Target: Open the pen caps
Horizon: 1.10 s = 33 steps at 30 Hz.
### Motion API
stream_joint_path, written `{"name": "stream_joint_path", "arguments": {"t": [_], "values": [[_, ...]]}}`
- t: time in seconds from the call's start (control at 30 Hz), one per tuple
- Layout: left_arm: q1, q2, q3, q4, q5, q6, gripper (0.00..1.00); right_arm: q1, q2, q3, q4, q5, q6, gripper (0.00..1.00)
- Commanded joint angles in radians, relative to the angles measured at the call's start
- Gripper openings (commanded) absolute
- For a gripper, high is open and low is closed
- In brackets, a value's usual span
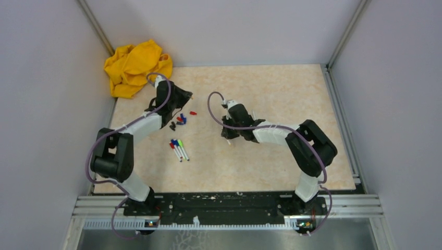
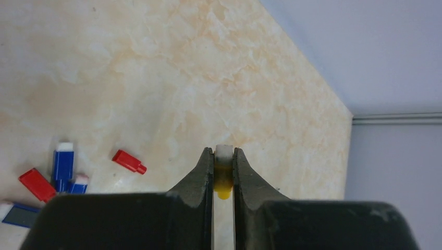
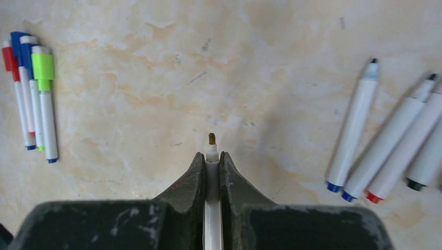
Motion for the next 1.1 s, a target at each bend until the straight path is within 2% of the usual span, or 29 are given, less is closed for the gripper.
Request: {"name": "stream_joint_path", "arguments": {"t": [0.0, 0.07, 0.3, 0.63, 0.87, 1.07], "values": [[-0.053, 0.014, 0.043, -0.169, -0.132, 0.108, 0.00, -0.014, -0.057, 0.099, -0.047, 0.165, -0.041, 0.00], [-0.066, 0.009, 0.029, -0.207, -0.180, 0.115, 0.01, -0.016, -0.041, 0.131, -0.092, 0.212, -0.051, 0.00], [-0.098, 0.012, 0.003, -0.300, -0.308, 0.113, 0.20, -0.015, 0.033, 0.191, -0.126, 0.273, -0.054, 0.00], [-0.106, 0.068, -0.011, -0.316, -0.316, 0.097, 0.27, -0.015, 0.127, 0.230, -0.142, 0.350, -0.056, 0.00], [-0.108, 0.079, -0.011, -0.320, -0.326, 0.091, 0.40, -0.015, 0.154, 0.240, -0.147, 0.382, -0.064, 0.02], [-0.110, 0.052, -0.017, -0.325, -0.337, 0.082, 0.40, -0.014, 0.169, 0.243, -0.158, 0.417, -0.073, 0.07]]}}
